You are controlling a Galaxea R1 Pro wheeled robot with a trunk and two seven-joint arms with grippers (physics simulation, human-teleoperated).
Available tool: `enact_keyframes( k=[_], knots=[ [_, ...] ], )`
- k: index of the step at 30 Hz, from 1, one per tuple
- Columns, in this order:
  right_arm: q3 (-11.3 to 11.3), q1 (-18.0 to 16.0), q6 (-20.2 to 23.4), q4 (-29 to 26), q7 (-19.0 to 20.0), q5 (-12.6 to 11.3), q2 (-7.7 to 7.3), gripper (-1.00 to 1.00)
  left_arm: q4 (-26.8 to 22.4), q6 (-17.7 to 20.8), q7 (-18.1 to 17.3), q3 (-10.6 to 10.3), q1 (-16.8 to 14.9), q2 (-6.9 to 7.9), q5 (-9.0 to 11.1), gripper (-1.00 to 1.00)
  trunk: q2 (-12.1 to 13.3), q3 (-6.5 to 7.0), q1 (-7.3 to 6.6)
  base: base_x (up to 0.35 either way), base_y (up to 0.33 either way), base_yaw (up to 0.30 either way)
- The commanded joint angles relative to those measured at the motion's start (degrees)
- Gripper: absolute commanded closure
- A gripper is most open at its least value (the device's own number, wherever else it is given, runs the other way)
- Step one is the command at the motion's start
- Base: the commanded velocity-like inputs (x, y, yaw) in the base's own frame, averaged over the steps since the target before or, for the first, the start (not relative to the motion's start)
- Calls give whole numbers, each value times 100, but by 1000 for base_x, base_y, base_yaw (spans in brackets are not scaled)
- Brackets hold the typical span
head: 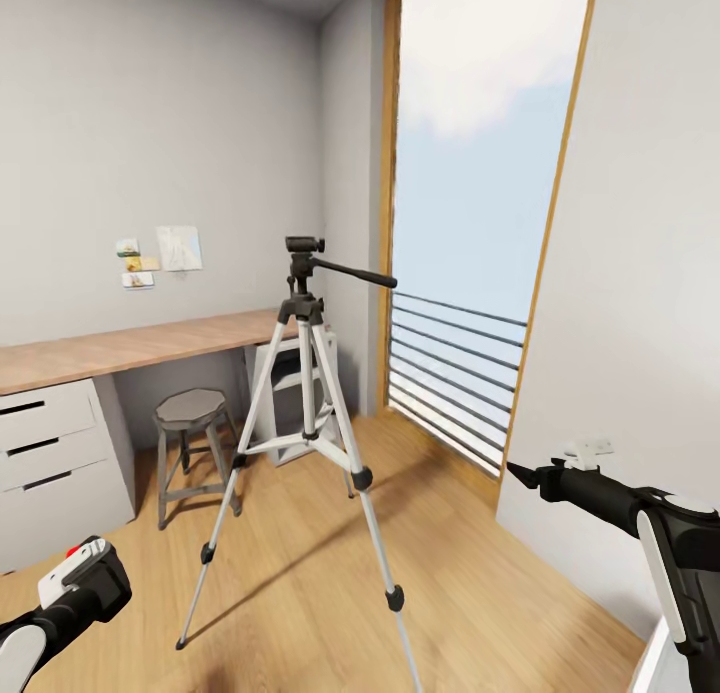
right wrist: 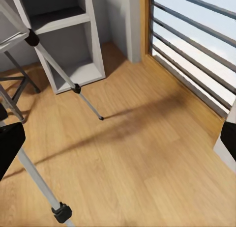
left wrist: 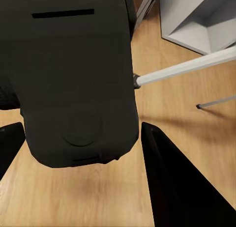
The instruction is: Attach the digital camera to the camera tripod in the bedroom.
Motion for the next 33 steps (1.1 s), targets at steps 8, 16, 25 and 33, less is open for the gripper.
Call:
enact_keyframes(
  k=[8, 16, 25, 33],
  knots=[
    [-5, -5, 25, -5, 43, 34, 0, -100, -11, 21, 50, -23, 0, 1, 48, 100, 319, 67, -177, 0, 0, 0],
    [-6, -5, 25, -5, 43, 34, 0, -100, -10, 20, 42, -49, 0, 4, 53, 100, 639, 141, -353, 0, 0, 0],
    [-7, -5, 25, -5, 43, 34, 0, -100, 9, 20, 28, -50, -3, 2, 45, 100, 1000, 224, -550, 0, 0, 0],
    [-7, -5, 25, -5, 43, 34, 0, -100, 16, 20, 28, -50, -3, 1, 39, 100, 1321, 297, -726, 0, 0, 0]
  ],
)
